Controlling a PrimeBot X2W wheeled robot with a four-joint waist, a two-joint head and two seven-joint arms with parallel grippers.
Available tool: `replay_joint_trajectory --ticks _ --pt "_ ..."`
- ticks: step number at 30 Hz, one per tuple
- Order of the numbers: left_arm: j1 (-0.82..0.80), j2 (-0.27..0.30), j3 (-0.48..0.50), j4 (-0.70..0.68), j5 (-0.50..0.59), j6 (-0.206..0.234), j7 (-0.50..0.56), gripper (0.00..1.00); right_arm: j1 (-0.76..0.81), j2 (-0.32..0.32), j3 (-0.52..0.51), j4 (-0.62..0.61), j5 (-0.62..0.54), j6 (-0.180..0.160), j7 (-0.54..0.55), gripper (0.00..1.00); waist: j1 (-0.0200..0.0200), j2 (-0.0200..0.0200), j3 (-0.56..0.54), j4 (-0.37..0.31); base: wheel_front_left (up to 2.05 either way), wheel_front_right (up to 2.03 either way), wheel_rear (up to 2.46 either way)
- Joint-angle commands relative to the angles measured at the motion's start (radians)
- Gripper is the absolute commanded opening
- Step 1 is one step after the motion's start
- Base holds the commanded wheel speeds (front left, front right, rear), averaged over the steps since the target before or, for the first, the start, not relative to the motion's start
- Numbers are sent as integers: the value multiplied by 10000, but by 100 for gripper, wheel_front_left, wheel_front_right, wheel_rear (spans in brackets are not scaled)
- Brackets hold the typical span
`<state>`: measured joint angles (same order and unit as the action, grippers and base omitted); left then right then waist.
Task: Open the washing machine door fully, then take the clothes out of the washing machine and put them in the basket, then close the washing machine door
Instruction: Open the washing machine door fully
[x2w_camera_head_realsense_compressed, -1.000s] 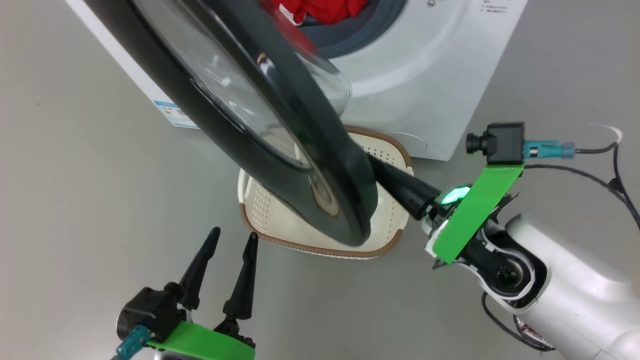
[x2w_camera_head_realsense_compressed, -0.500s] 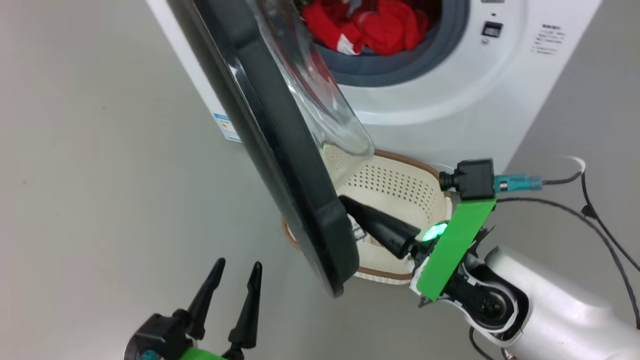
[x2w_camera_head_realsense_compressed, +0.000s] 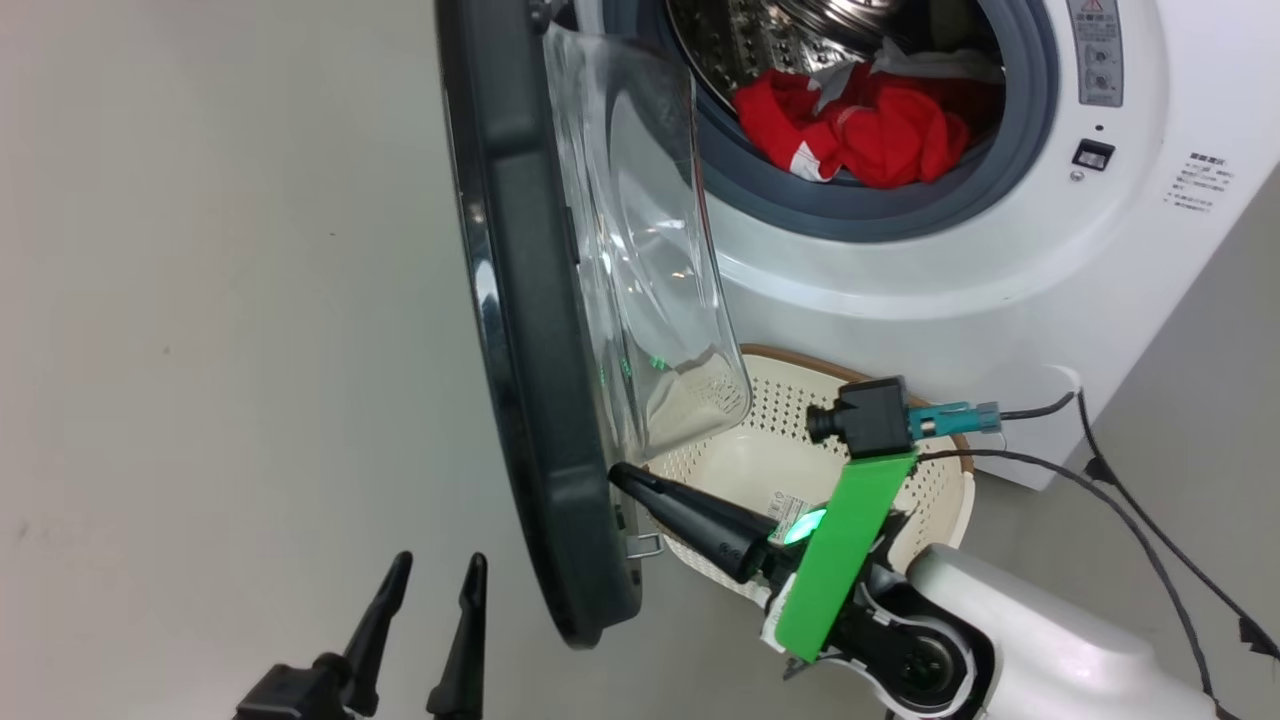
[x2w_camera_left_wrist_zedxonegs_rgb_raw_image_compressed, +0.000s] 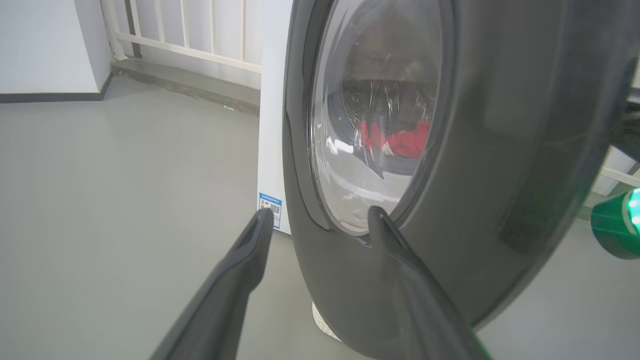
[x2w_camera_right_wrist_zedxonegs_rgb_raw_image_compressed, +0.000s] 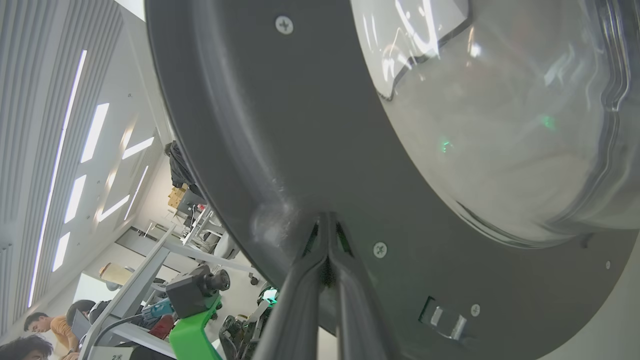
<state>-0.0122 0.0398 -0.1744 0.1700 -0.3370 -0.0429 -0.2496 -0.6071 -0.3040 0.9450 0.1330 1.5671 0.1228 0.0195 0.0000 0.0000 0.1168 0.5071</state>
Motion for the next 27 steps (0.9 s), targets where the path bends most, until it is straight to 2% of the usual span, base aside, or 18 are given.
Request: replay_joint_trajectory --ticks 1,12,19,20,22,23,24,27 --pt "4 104 388 -310 -17 61 -122 100 -73 261 57 -212 7 79 25 0 0 0 -94 104 0 0 0" --pt "134 104 682 -638 -106 285 -122 100 -455 736 222 331 -53 79 114 0 0 0 -41 167 0 0 0" --pt "126 104 711 -578 -100 258 -122 100 -404 580 263 611 -364 79 -356 0 0 0 -118 110 0 0 0" --pt "108 104 709 -541 -74 229 -122 100 -359 499 290 683 -465 79 -506 9 0 0 -136 93 0 0 0" --pt "55 104 718 -483 -54 191 -122 100 -199 335 324 804 -549 79 -809 40 0 0 -179 58 0 0 0" --pt "33 104 726 -458 -43 175 -122 100 -95 240 323 852 -542 79 -947 52 0 0 -201 40 0 0 0" --pt "14 104 736 -432 -30 159 -122 100 6 121 339 910 -566 79 -1076 98 0 0 -221 23 0 0 0" --pt "-44 104 760 -345 33 86 -122 100 376 -240 390 1077 -569 79 -1438 100 0 0 -276 -26 0 0 0"
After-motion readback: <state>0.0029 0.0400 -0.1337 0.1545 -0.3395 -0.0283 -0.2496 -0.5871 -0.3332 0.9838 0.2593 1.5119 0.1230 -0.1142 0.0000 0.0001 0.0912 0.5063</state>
